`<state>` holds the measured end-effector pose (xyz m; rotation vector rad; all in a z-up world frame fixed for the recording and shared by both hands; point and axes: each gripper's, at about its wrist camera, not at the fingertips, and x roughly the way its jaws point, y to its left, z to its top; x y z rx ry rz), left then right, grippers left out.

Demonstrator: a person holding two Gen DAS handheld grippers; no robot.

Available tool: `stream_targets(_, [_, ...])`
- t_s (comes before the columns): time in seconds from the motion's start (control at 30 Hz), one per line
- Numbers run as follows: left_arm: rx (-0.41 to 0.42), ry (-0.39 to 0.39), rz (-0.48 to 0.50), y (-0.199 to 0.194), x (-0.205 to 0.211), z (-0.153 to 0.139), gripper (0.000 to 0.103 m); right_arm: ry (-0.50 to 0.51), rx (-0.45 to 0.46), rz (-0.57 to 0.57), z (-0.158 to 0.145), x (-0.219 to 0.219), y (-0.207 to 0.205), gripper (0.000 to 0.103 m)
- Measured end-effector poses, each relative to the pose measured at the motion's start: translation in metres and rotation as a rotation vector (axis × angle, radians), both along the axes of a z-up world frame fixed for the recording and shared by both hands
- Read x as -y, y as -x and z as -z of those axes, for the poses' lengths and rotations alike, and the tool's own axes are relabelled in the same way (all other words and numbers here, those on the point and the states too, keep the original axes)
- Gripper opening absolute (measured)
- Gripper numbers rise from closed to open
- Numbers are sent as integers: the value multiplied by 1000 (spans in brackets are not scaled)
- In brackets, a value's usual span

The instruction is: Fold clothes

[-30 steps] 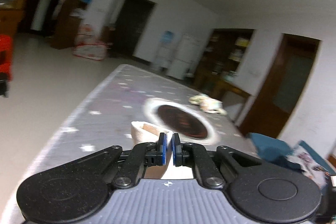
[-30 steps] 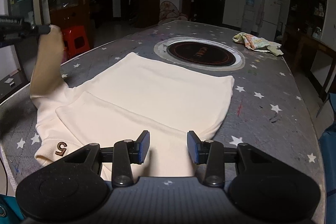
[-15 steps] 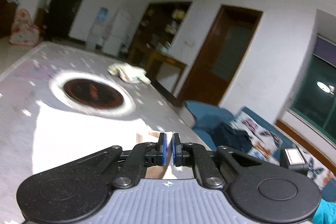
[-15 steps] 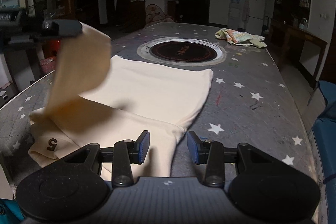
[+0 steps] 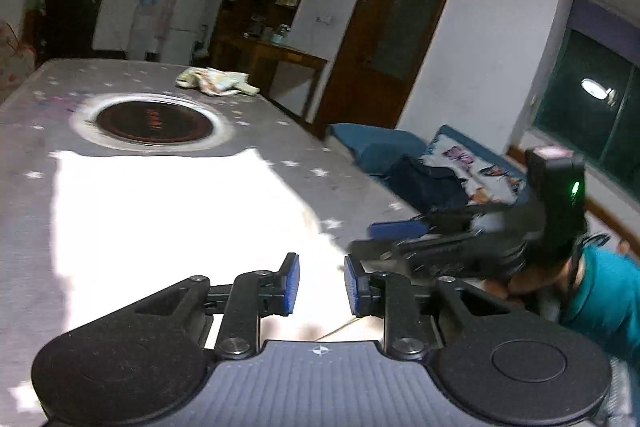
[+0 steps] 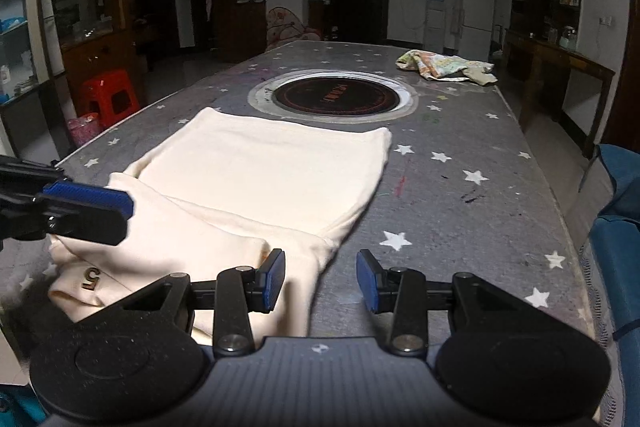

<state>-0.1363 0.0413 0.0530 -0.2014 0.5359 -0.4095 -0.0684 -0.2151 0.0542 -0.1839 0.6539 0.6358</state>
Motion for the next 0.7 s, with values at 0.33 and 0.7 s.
stream_targets(0.33, [-62,-106,-195,32,-64,20,27,-3,-76,-85,16,-29,-8,32])
stream_targets(0.7, [-89,-168,-213,41,-68,31,17,44,-37,-121,13,-43,-8,7])
